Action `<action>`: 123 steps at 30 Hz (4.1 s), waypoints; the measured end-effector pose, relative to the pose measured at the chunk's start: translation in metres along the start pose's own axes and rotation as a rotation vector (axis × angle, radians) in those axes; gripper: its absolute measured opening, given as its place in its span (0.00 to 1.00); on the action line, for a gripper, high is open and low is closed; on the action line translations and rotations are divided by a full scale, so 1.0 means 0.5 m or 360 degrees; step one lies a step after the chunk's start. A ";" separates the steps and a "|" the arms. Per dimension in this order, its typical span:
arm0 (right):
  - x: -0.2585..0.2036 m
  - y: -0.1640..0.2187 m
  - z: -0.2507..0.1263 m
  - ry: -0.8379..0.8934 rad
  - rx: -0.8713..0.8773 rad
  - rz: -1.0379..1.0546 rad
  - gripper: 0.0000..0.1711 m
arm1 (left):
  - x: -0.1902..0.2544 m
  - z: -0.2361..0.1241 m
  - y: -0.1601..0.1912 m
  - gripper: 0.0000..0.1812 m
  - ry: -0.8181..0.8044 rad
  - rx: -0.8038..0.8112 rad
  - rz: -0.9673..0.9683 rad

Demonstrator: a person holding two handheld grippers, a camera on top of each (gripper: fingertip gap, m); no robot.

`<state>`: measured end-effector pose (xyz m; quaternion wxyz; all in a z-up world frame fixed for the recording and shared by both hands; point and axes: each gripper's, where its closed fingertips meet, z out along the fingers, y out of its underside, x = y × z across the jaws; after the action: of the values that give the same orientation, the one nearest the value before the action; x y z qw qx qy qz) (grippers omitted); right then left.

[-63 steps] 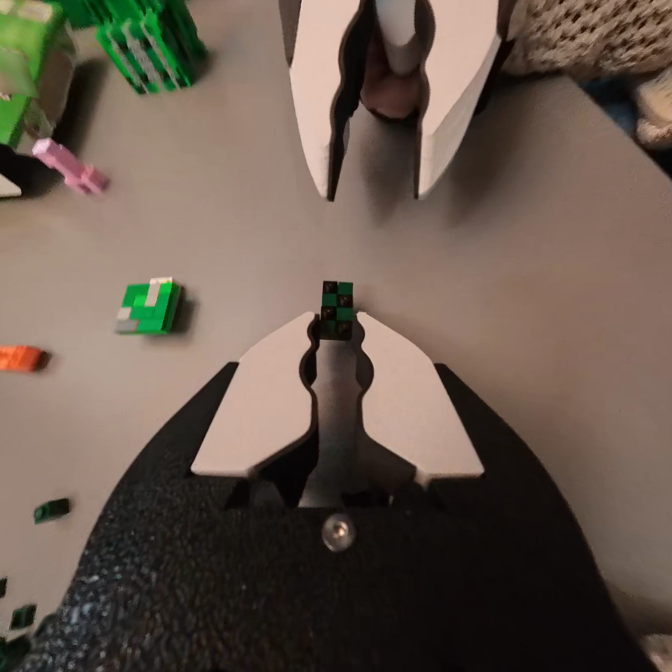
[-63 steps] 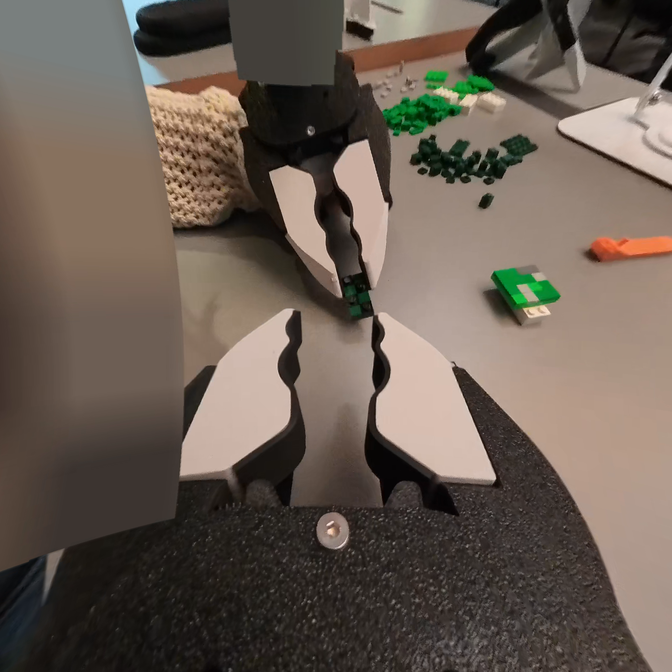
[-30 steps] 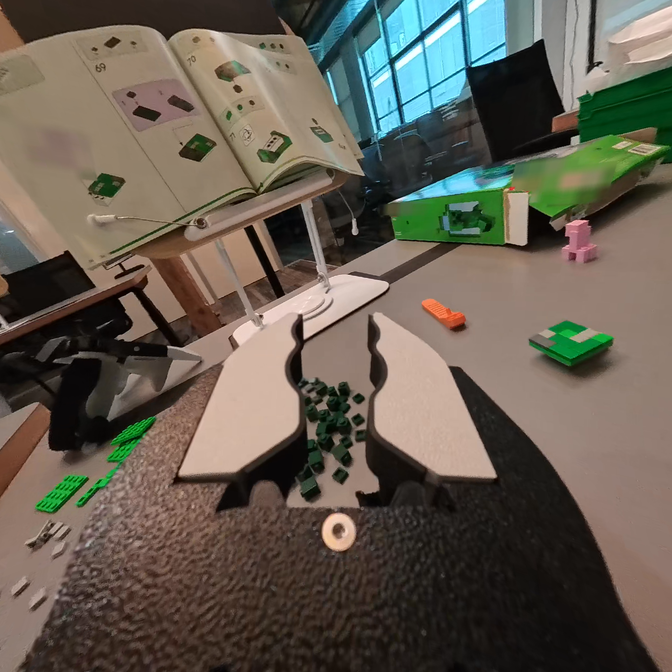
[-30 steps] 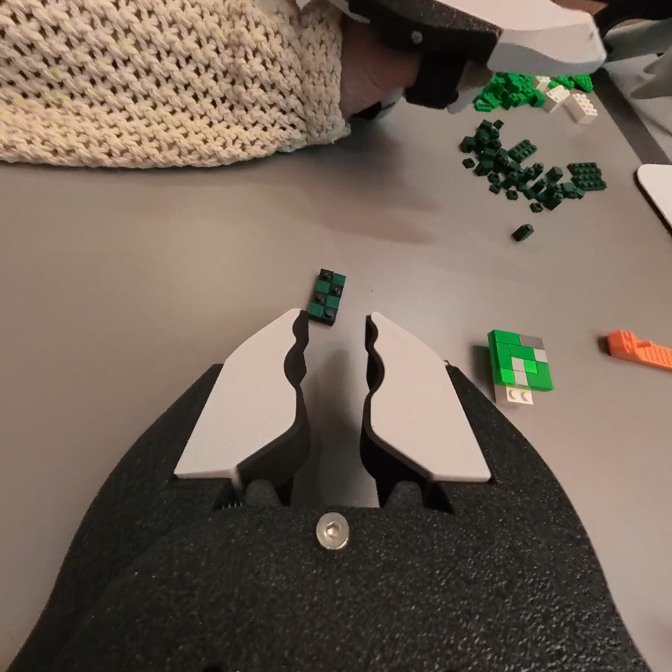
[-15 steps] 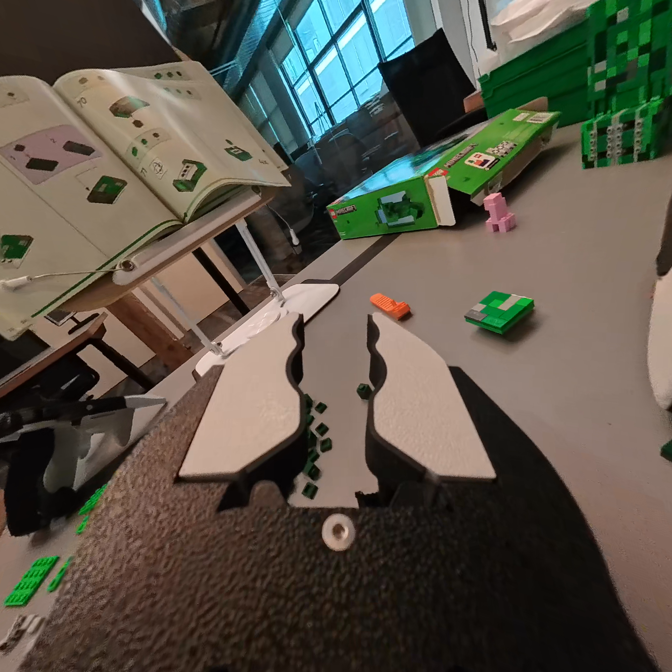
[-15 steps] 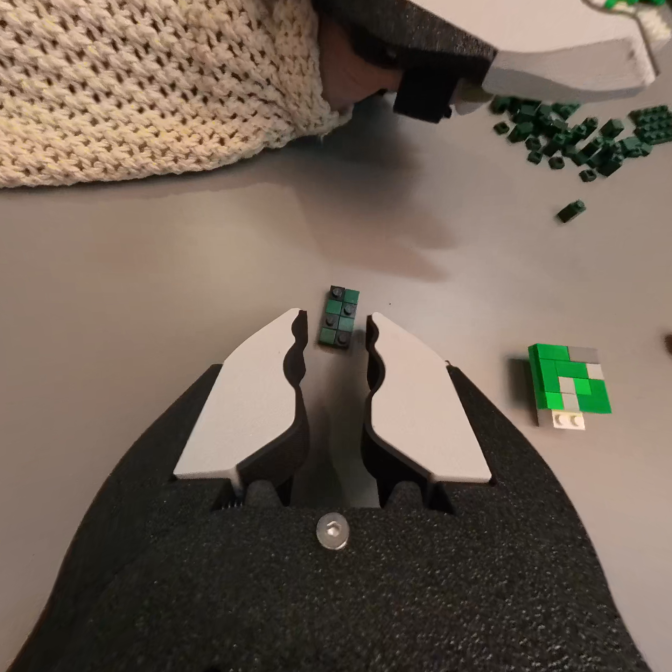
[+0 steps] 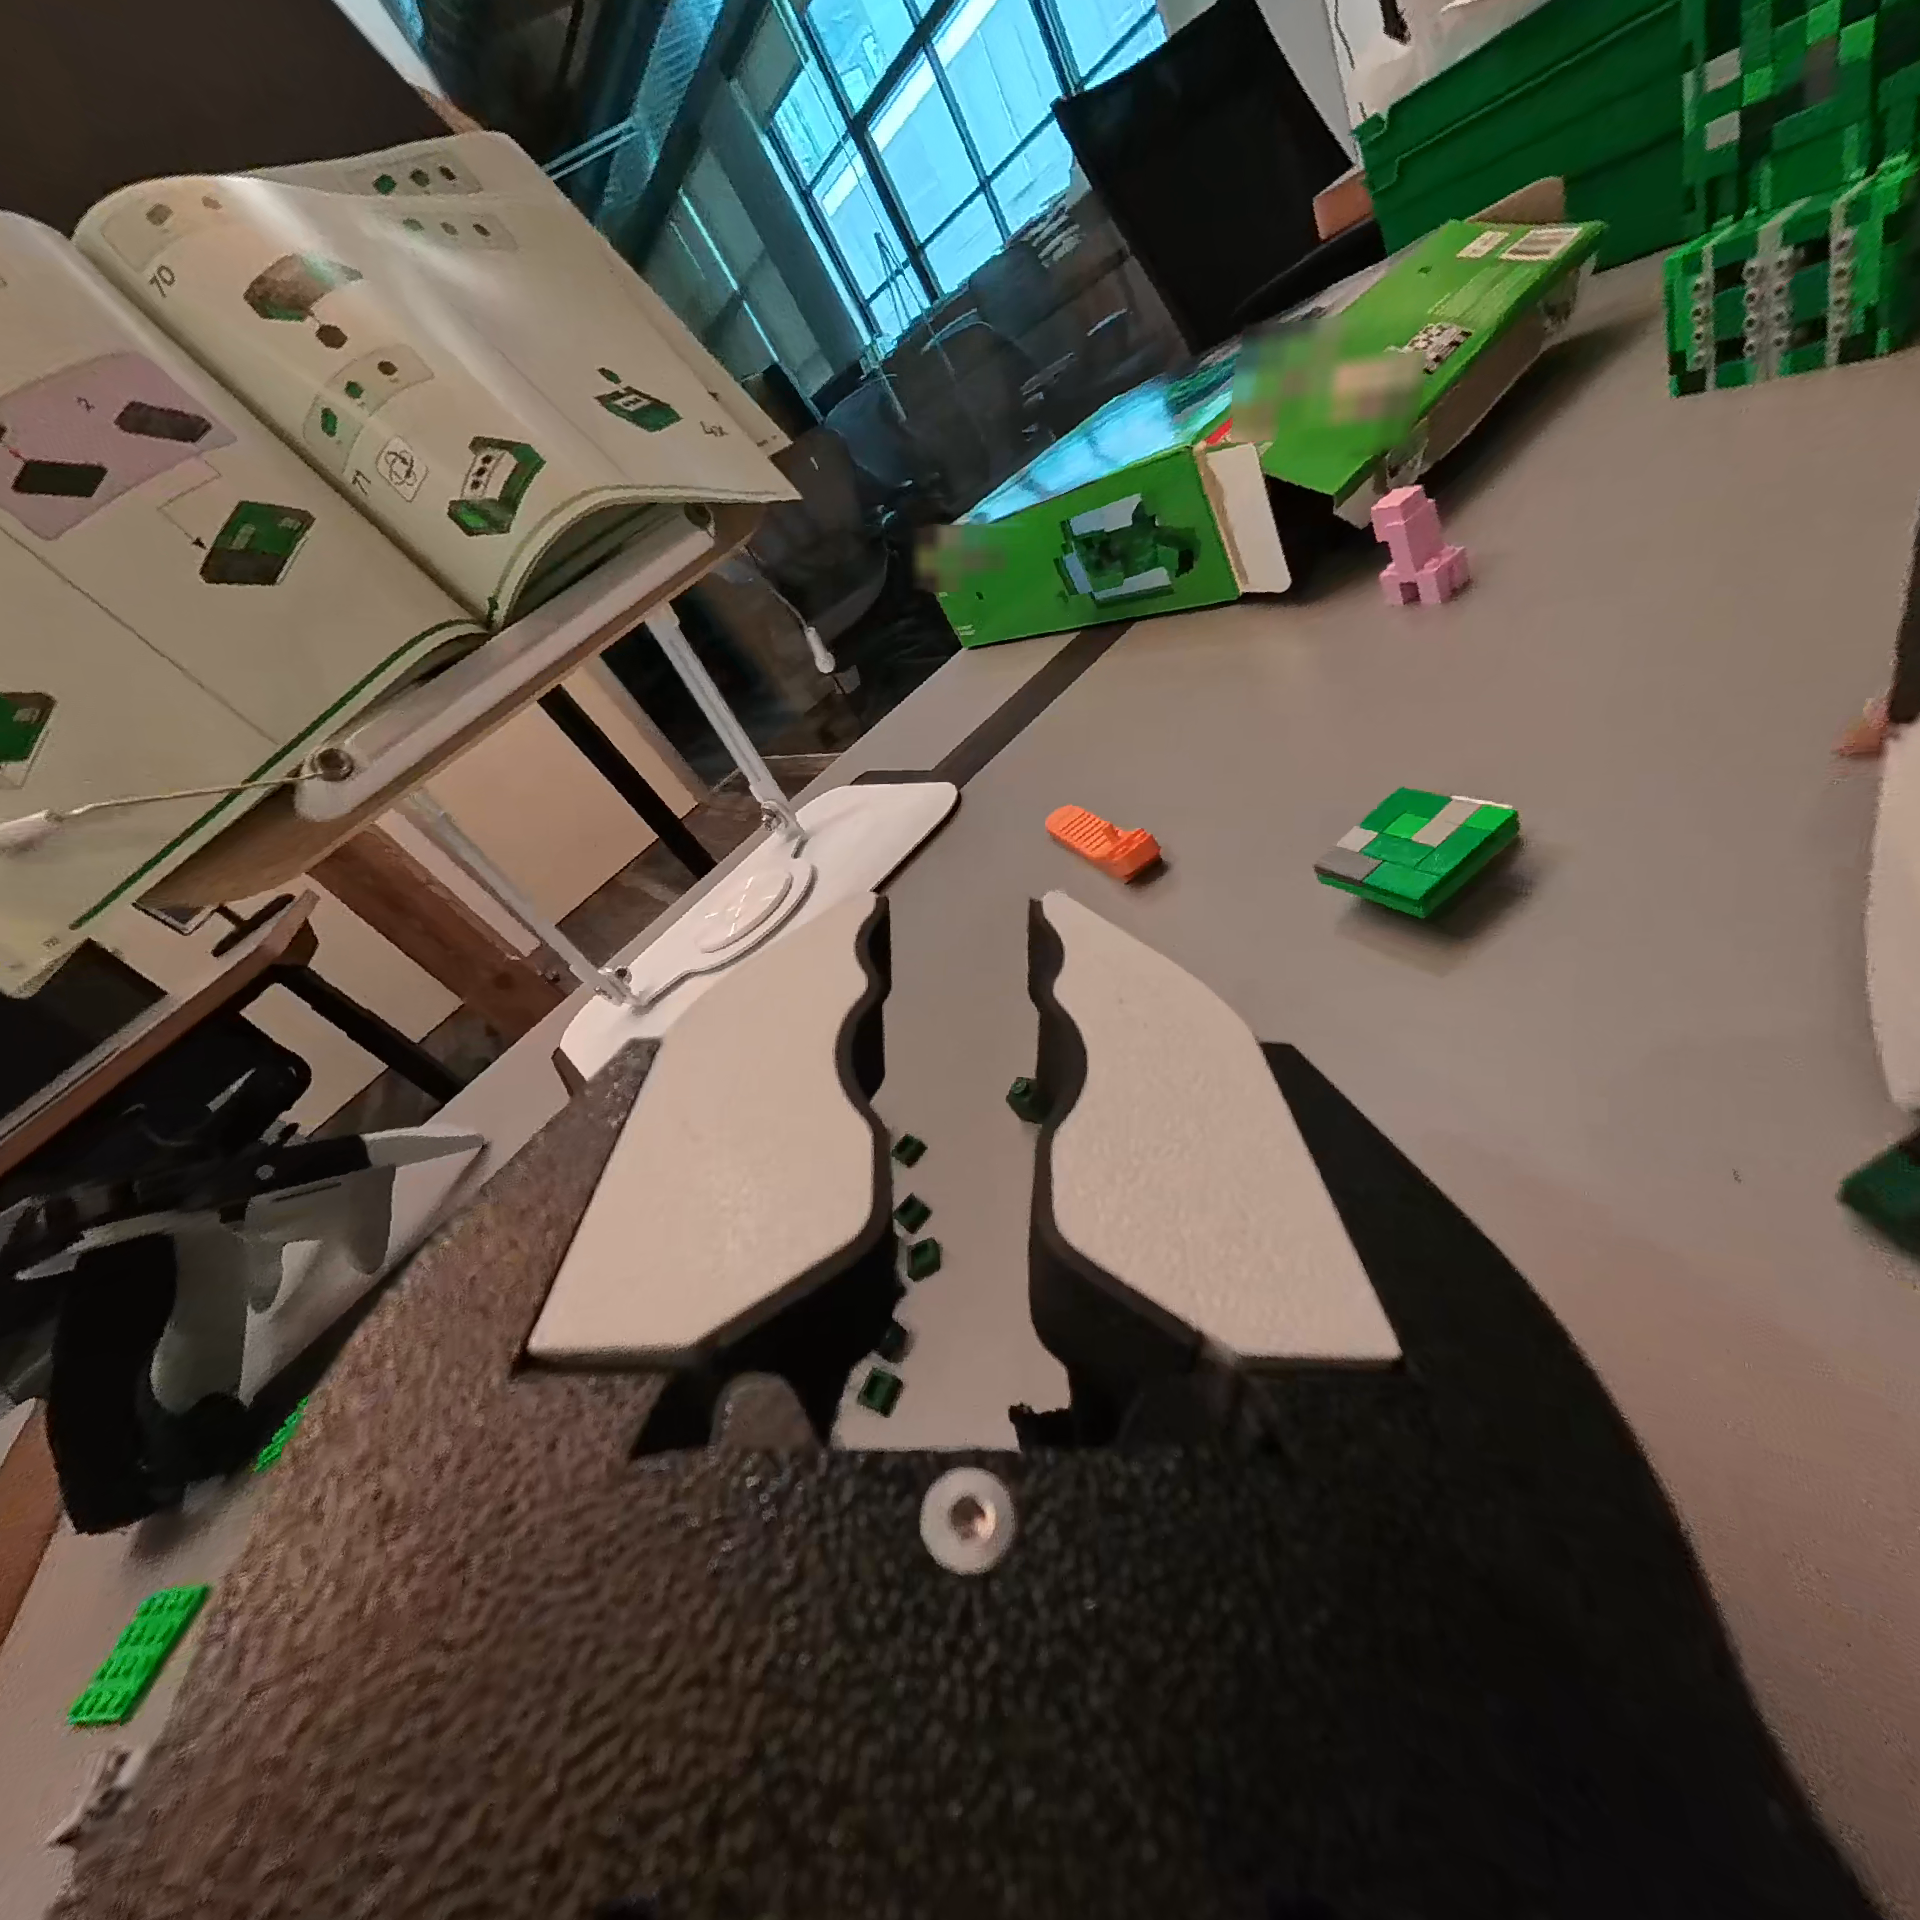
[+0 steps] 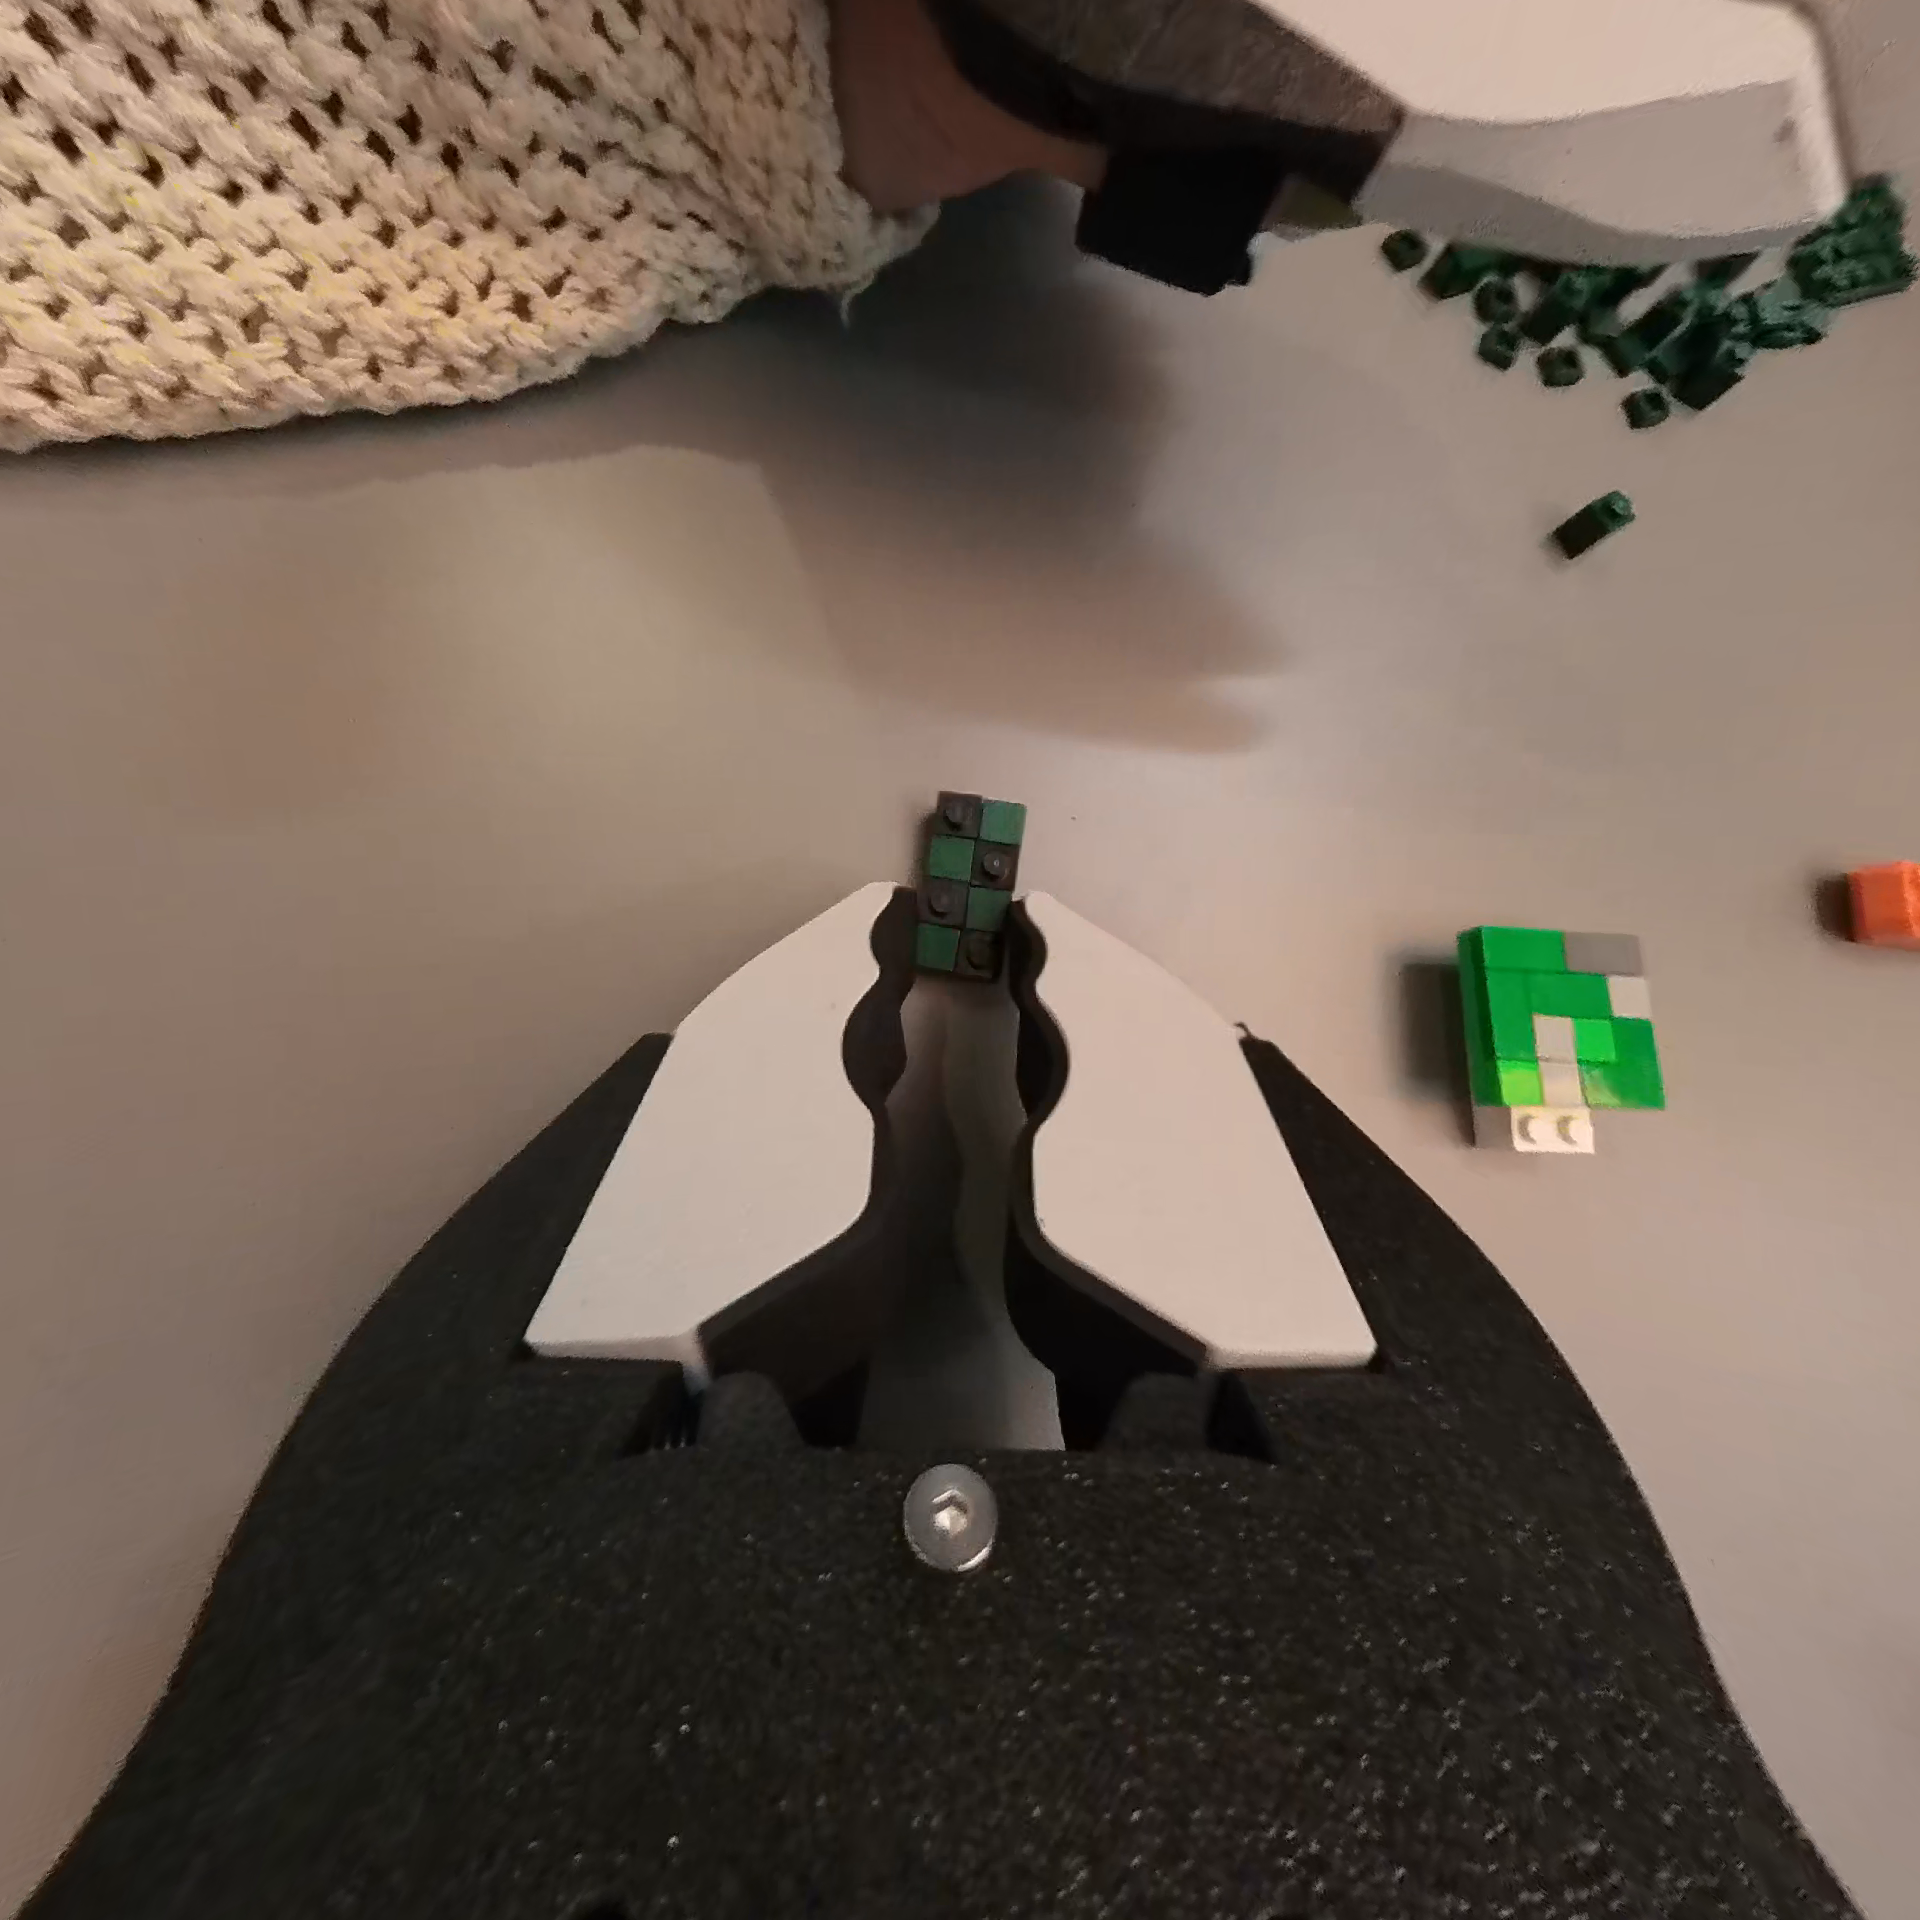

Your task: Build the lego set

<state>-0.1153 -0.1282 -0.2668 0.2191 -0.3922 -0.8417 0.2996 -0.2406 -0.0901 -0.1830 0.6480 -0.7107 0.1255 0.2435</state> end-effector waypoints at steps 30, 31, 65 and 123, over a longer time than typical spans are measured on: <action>0.200 0.078 -0.122 0.0550 0.0238 0.0501 0.10 | 0.216 0.074 0.029 0.46 0.1154 -0.0338 0.0034; 0.203 0.081 -0.123 0.0569 0.0226 0.0507 0.10 | 0.219 0.078 0.033 0.46 0.1192 -0.0376 0.0007; 0.203 0.140 -0.105 0.0548 -0.0038 0.0721 0.10 | 0.226 0.071 0.024 0.34 0.1106 -0.0332 0.0068; 0.196 0.143 -0.096 0.0490 -0.0040 0.0732 0.10 | 0.222 0.112 0.025 0.44 0.0837 -0.0520 -0.0089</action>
<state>-0.1070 0.0017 -0.2673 0.2657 -0.6166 -0.6909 0.2680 -0.1628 -0.0217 -0.2524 0.4770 -0.8472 0.2285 0.0503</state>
